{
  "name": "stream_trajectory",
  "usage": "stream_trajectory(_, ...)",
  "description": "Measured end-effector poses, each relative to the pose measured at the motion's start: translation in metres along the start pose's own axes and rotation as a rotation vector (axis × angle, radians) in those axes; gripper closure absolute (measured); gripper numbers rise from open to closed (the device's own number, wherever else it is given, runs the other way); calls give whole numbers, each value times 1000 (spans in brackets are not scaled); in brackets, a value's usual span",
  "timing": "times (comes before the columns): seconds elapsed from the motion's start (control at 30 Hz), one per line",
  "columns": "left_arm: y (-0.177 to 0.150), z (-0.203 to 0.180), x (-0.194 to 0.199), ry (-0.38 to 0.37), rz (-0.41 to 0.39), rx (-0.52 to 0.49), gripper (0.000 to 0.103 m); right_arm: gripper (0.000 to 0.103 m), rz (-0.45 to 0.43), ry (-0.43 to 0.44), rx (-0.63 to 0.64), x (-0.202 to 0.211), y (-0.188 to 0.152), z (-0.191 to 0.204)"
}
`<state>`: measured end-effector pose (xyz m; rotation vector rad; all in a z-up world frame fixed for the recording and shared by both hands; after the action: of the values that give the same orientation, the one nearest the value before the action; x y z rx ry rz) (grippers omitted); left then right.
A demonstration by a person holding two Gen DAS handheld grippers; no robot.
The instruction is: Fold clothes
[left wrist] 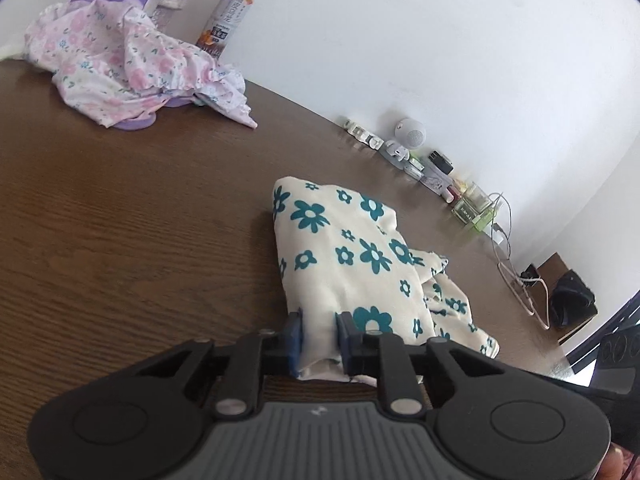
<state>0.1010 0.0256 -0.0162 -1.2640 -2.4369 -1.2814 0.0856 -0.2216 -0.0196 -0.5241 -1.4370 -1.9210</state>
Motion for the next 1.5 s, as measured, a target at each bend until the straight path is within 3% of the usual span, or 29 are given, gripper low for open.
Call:
stream_trajectory(0.03,4,1,2,6,-12,12,65,71,-15,-13,5,2,3,0)
stream_trajectory(0.07,9,1,4,11,-32,17,51,56,-37,-32,6,4,7,0)
stream_trajectory(0.13,21,1,3,14,-60,13,47,53,-69,-43,-3,2,20,-2)
stream_trajectory(0.23,38,2,-9,24,-60,16,48,53,-79,-48,-21,-11,39,-2)
stream_trajectory(0.3,43,4,-20,24,-45,17,50,59,-50,-55,-44,-27,48,-3)
stream_trajectory(0.33,45,5,-25,24,-37,17,61,63,-33,-55,-61,-35,51,-4)
stream_trajectory(0.37,48,6,-31,24,-29,17,78,72,-20,-37,-85,-39,52,-5)
stream_trajectory(0.4,48,9,-34,10,-23,29,83,74,-8,-21,-107,-43,52,-7)
stream_trajectory(0.57,43,17,-38,-24,-31,65,89,84,0,-5,-135,-46,49,-8)
stream_trajectory(0.67,43,17,-37,-22,-38,76,88,85,-1,5,-142,-45,48,-9)
stream_trajectory(0.7,43,17,-36,-19,-39,79,87,80,-2,6,-142,-45,48,-10)
stream_trajectory(0.83,52,18,-28,-26,-83,108,58,63,-42,-15,-122,-37,56,-9)
stream_trajectory(0.93,58,22,-35,-2,-66,117,60,63,-17,-17,-123,-45,61,-8)
stream_trajectory(1.0,58,26,-44,-17,-31,124,80,76,15,-10,-138,-53,59,-8)
stream_trajectory(1.03,57,27,-45,-28,-33,129,89,77,22,-4,-146,-55,58,-8)
stream_trajectory(1.13,53,26,-46,-43,-47,108,93,84,6,-18,-118,-54,55,-4)
stream_trajectory(1.23,53,27,-46,-38,-52,123,90,82,0,-20,-109,-53,54,-3)
stream_trajectory(1.37,61,26,-45,-12,-62,115,74,65,-29,-14,-145,-49,64,-10)
stream_trajectory(1.5,72,29,-55,4,-45,116,74,68,-6,-14,-175,-59,77,-14)
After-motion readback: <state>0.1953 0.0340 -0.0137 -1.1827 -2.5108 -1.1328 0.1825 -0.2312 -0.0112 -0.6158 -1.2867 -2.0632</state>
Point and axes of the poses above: each gripper's, at about its wrist camera, not at the fingertips, and x roughly against the way its jaws point, z to its left, y to its top, the point moved 3 cm from there along -x, roughly the way its jaws point, and after that the axes turned 11 degrees about -y, right-handed, at the moved point
